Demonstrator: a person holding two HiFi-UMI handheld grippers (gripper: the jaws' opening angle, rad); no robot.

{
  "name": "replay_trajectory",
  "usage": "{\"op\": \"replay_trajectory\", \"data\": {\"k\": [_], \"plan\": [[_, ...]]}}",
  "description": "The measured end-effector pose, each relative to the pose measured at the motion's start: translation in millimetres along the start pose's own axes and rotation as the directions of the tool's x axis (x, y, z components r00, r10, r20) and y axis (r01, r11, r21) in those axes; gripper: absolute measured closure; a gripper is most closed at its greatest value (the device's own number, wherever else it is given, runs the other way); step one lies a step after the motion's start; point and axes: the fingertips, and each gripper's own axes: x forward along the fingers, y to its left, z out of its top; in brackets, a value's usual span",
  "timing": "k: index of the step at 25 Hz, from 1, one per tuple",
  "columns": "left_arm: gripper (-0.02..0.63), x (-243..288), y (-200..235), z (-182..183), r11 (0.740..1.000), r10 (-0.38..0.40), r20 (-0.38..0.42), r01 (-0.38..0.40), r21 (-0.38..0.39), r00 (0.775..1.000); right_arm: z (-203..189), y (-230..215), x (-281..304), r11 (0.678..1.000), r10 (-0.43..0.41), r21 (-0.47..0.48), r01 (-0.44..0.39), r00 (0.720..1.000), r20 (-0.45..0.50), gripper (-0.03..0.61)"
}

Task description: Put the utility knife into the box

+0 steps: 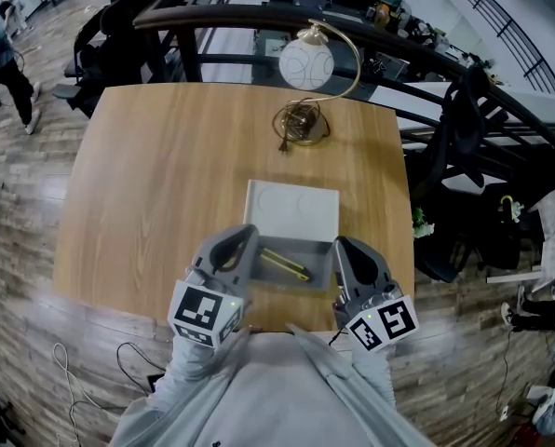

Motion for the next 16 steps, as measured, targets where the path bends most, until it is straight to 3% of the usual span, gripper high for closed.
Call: {"op": "replay_trajectory", "data": {"k": [5,16], "plan": [[0.595,0.7,1.9,-0.2,1.0,0.0,0.011,0.0,-0.029,1.0,0.8,-1.3,-2.0,1.0,0.003,-0.001,-0.003,1.0,-0.001,0.563],[0.595,6.8,9.9,4.6,1.0,-0.015,0.03,0.014,0.011,0.999,0.9,-3.8,-0.5,1.0,0.0,-0.009,0.0,1.0,0.002,0.563]]}}
